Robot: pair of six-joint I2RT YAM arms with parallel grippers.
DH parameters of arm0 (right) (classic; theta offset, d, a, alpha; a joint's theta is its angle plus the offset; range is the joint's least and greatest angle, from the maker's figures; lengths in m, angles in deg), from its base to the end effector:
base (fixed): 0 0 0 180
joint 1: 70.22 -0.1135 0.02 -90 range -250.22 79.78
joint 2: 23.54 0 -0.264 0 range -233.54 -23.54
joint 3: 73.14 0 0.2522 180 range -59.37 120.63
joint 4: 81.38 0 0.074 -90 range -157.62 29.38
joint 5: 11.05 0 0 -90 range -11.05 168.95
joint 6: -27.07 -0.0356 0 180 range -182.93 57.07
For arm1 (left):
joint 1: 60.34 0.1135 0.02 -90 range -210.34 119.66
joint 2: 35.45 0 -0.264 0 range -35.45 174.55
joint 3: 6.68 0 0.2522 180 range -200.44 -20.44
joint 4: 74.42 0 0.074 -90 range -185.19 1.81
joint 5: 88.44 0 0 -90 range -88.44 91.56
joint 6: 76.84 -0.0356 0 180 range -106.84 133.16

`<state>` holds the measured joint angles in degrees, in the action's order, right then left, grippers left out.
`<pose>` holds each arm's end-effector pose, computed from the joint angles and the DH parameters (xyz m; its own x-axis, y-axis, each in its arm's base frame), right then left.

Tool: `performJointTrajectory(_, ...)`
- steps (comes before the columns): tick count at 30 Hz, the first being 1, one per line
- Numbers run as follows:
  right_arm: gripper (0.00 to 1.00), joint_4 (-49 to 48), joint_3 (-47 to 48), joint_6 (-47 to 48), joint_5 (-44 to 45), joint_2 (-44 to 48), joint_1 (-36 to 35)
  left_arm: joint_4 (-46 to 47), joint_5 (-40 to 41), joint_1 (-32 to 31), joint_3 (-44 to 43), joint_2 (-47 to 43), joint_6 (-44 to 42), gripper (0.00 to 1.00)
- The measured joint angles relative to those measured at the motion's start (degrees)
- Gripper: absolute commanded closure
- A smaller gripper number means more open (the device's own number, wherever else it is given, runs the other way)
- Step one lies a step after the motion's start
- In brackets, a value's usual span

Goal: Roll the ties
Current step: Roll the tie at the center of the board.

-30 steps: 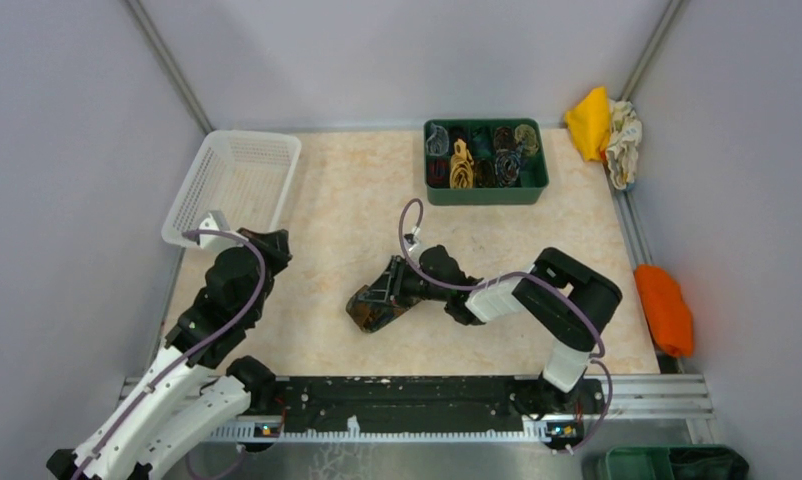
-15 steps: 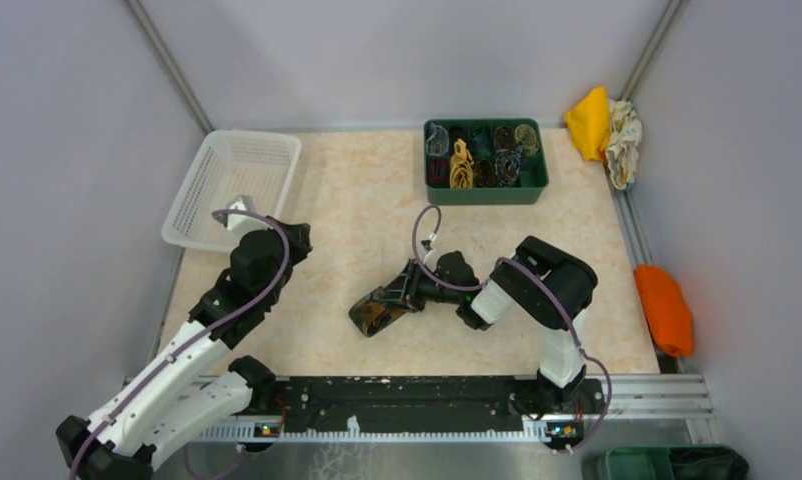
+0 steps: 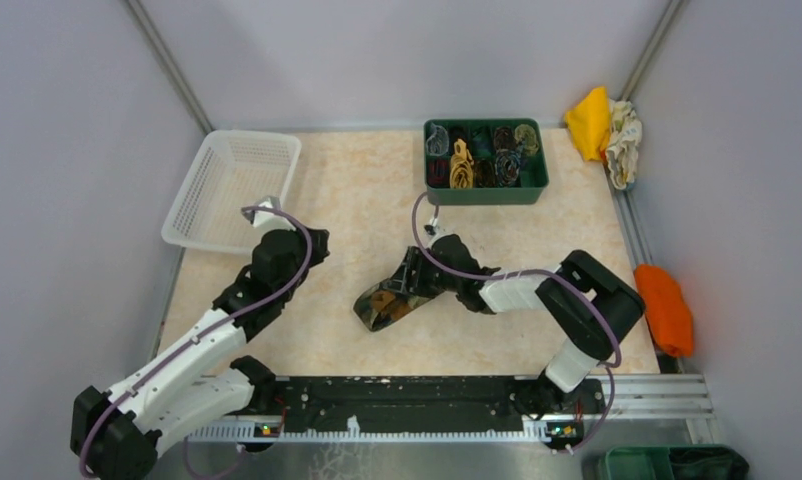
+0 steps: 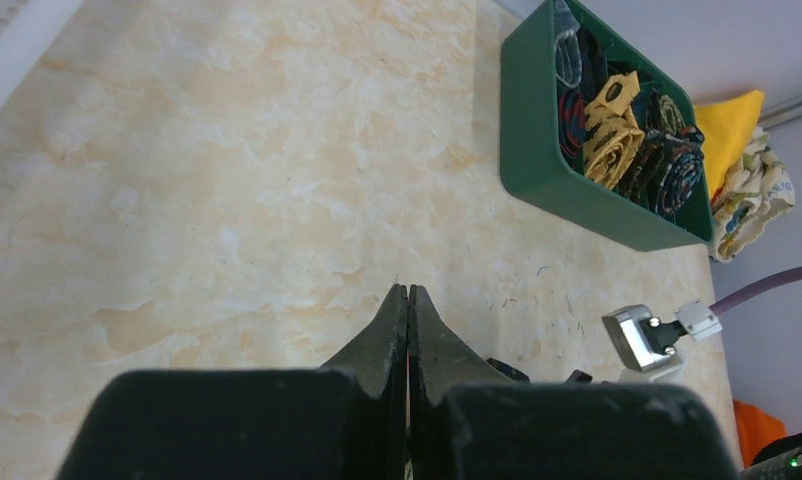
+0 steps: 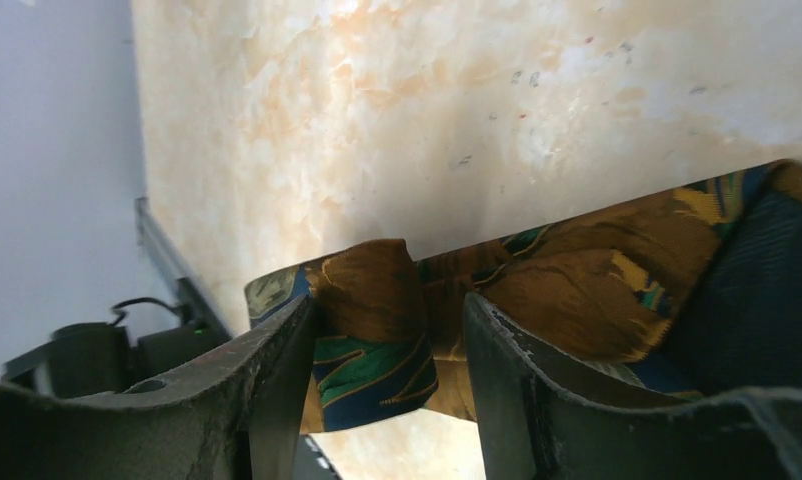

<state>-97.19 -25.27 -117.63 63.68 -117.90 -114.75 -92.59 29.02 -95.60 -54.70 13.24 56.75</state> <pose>0.2122 0.2219 0.1385 -0.8941 0.2249 -0.3873 -0.1874 0.5976 0.7796 0.1710 -0.1008 0.2748 -0.2985 -0.5383 -0.7882 -0.0689 0.8358 -0.5447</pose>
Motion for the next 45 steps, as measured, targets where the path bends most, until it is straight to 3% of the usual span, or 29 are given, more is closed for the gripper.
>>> performJointTrajectory(9, 0.47, 21.7, 8.9, 11.82, 12.83, 2.51, -4.61, 8.68, -6.43, 0.0, 5.2, 5.79, -1.09, 1.0)
performJointTrajectory(20, 0.47, 31.43, 15.1, 16.15, 24.28, -0.44, -10.32, 16.52, -12.11, -0.02, 8.07, 13.25, -2.69, 1.0)
performJointTrajectory(28, 0.45, 40.26, 15.08, 17.14, 31.8, 11.32, -15.19, 19.39, -14.71, 0.0, 8.37, 26.62, -2.45, 1.0)
performJointTrajectory(30, 0.5, 41.33, 14.99, 16.76, 32.46, 14.58, -16.13, 20.24, -15.8, 0.0, 8.35, 30.08, -2.45, 1.0)
performJointTrajectory(32, 0.64, 41.7, 13.9, 16.02, 33.31, 17.16, -17.07, 21.11, -17.14, 0.0, 8.15, 32.92, -2.47, 1.0)
performJointTrajectory(35, 0.75, 41.86, 10.05, 14.36, 33.66, 19.37, -19.3, 24.09, -19.58, 0.0, 7.06, 36.04, -2.34, 1.0)
performJointTrajectory(40, 0.9, 41.44, 2.71, 10.38, 33.14, 19.21, -23.34, 29.75, -25.05, -0.02, 6.51, 39.85, -2.38, 1.0)
performJointTrajectory(45, 0.98, 37.62, -0.17, 6.99, 32.98, 16.85, -25.53, 32.85, -29.03, -0.94, 7.32, 40.96, -2.32, 1.0)
